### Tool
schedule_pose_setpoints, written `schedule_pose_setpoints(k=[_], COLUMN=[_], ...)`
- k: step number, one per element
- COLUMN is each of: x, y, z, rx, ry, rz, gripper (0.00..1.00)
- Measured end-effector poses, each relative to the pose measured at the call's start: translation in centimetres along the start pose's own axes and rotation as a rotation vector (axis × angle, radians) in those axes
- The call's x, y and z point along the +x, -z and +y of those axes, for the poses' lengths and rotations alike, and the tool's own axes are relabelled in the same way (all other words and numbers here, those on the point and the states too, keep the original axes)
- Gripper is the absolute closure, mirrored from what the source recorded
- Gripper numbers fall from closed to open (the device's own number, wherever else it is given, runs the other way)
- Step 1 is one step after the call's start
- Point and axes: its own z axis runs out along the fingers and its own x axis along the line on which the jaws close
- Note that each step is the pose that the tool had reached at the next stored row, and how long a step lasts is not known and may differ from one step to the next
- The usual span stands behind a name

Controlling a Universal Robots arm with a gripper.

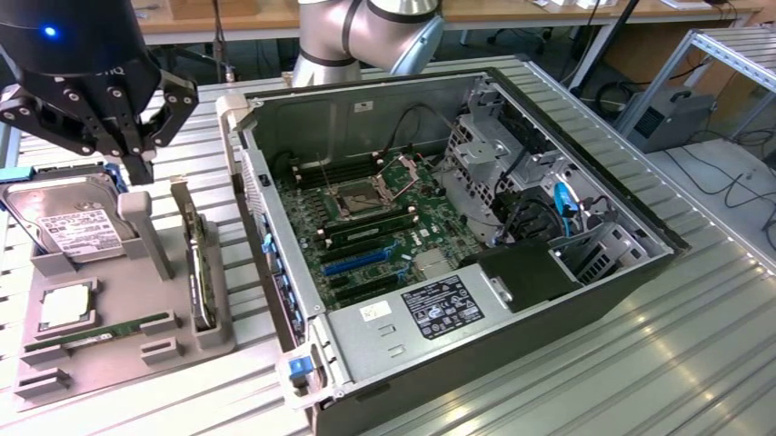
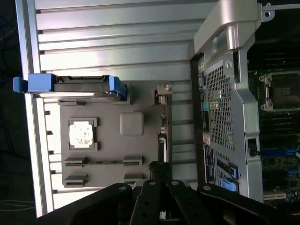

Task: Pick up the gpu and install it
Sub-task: 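Reach for the gpu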

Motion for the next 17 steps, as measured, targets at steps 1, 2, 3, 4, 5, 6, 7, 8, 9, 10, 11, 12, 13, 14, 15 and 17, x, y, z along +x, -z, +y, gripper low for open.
schedule_pose_setpoints(k=[1,2,3,4,5,6,7,8,9,10,11,12,13,14,15,17], x=[0.0,-0.01,-0.01,-0.01,-0.01,-0.02,-0.02,-0.02,-0.03,-0.03,-0.03,-0.03,-0.04,-0.04,-0.04,-0.05], y=[0.0,0.0,0.0,0.0,0.01,0.01,0.01,0.01,0.01,0.01,0.02,0.01,0.02,0.02,0.02,0.02], z=[-0.03,-0.07,-0.1,-0.14,-0.18,-0.21,-0.24,-0.27,-0.31,-0.35,-0.39,-0.43,-0.48,-0.52,-0.56,-0.64], rx=[0.0,0.0,0.0,0.0,0.0,0.0,0.0001,0.0001,0.0,0.0001,0.0001,0.0001,0.0001,0.0001,0.0002,0.0001], ry=[0.0,0.0,0.0,0.0,0.0,0.0,0.0,0.0,0.0,0.0,0.0,0.0,0.0,0.0,0.0,0.0], rz=[0.0,0.0,-0.0001,0.0,0.0,0.0,0.0,-0.0001,-0.0001,0.0,0.0,-0.0001,0.0,0.0,0.0,0.0], gripper=[0.89,0.89,0.89,0.89,0.89,0.89,0.89,0.89,0.89,0.89,0.89,0.89,0.89,0.89,0.89,0.89])
